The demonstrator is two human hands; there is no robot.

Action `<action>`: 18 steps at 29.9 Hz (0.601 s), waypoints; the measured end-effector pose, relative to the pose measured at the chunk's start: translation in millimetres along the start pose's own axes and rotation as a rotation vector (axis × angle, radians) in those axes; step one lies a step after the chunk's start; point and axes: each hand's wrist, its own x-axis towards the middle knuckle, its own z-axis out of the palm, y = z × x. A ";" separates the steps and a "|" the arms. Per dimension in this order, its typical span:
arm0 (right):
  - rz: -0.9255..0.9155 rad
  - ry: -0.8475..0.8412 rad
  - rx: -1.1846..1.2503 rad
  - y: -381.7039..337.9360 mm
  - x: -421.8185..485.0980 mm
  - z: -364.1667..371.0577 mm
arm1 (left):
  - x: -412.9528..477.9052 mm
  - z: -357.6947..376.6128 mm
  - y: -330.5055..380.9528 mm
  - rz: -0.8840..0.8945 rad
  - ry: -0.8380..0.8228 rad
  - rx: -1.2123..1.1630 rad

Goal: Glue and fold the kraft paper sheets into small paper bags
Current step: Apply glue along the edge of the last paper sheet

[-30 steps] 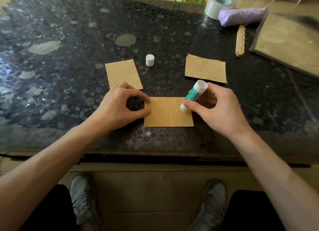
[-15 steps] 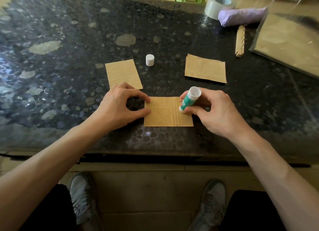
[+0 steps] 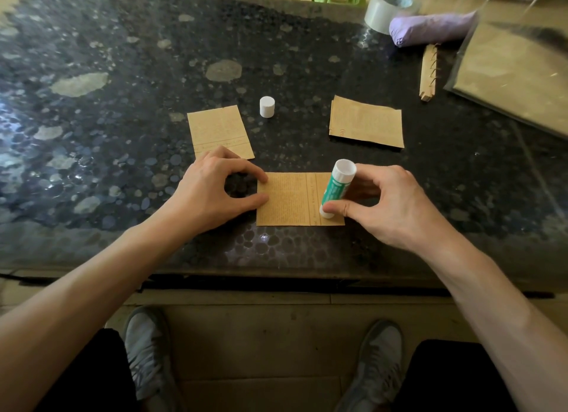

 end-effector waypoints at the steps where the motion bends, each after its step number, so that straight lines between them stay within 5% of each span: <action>1: -0.010 -0.016 -0.002 0.7 -1.0 -0.4 | 0.0 0.0 -0.1 -0.001 -0.001 0.000; 18: -0.065 -0.169 0.083 3.5 -8.7 -12.0 | 1.3 1.2 -3.1 0.015 0.005 -0.016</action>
